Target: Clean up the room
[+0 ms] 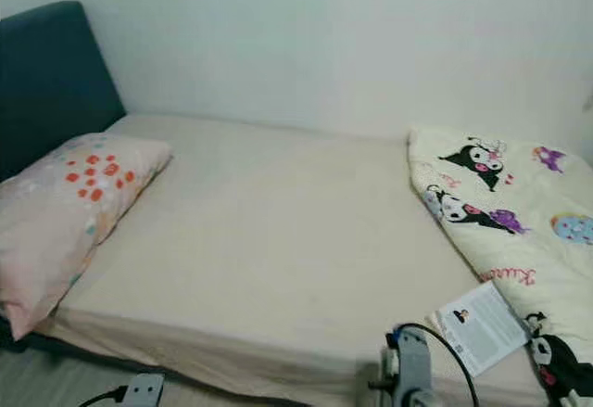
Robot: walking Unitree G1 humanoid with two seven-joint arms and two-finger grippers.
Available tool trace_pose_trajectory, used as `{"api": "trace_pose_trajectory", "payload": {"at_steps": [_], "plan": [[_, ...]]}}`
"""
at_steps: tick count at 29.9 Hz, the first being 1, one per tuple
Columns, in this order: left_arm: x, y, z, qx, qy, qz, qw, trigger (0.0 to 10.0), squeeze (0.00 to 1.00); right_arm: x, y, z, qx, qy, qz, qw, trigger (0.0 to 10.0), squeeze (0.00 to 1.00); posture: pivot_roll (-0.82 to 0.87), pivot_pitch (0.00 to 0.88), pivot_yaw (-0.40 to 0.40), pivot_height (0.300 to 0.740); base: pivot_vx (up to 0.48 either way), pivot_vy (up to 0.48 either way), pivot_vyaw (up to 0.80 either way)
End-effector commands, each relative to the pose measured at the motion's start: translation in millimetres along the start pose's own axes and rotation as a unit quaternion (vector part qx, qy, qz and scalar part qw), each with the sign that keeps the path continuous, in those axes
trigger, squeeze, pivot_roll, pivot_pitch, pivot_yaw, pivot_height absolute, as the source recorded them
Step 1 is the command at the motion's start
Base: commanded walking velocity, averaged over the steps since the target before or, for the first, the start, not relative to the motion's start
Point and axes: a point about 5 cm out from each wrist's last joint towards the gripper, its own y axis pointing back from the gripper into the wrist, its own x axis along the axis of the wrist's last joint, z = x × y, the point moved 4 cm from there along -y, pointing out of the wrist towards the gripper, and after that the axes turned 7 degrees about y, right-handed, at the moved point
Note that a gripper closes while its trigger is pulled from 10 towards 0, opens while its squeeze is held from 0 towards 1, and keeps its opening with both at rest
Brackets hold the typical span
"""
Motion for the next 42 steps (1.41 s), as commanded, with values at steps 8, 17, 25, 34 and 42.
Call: {"api": "trace_pose_trajectory", "payload": {"at_steps": [8, 17, 25, 34, 42], "plan": [[-12, 1.6, -6.1, 0.011, -0.011, -0.021, 1.000, 10.0, 0.00, 11, -2.6, -6.4, 0.008, 0.007, 0.013, 1.000, 10.0, 0.00, -0.02, 0.000, -0.051, 0.740, 0.000, -0.168, 0.77], [-14, 1.9, -5.8, 0.008, -0.021, -0.022, 0.999, 10.0, 0.00, 18, -2.5, -4.8, 0.011, 0.013, 0.028, 0.999, 10.0, 0.00, -0.02, 0.000, -0.051, 0.740, 0.000, 0.000, 0.77], [-14, 1.7, -2.5, 0.002, -0.028, -0.023, 0.999, 10.0, 0.00, 33, -4.3, -9.4, 0.021, 0.027, 0.048, 0.998, 10.0, 0.00, -0.03, 0.000, -0.050, 0.740, 0.000, 0.000, 0.77], [-15, 1.9, -3.1, -0.002, -0.031, -0.026, 0.999, 10.0, 0.00, 36, -5.4, -15.5, 0.033, 0.044, 0.050, 0.997, 10.0, 0.00, -0.02, 0.000, -0.055, 0.740, 0.000, 0.000, 0.77], [-17, 2.2, -3.1, -0.004, -0.031, -0.030, 0.999, 10.0, 0.00, 25, -4.4, -13.1, 0.030, 0.041, 0.035, 0.998, 10.0, 0.00, -0.02, 0.000, -0.053, 0.740, 0.000, 0.000, 0.77]]}}
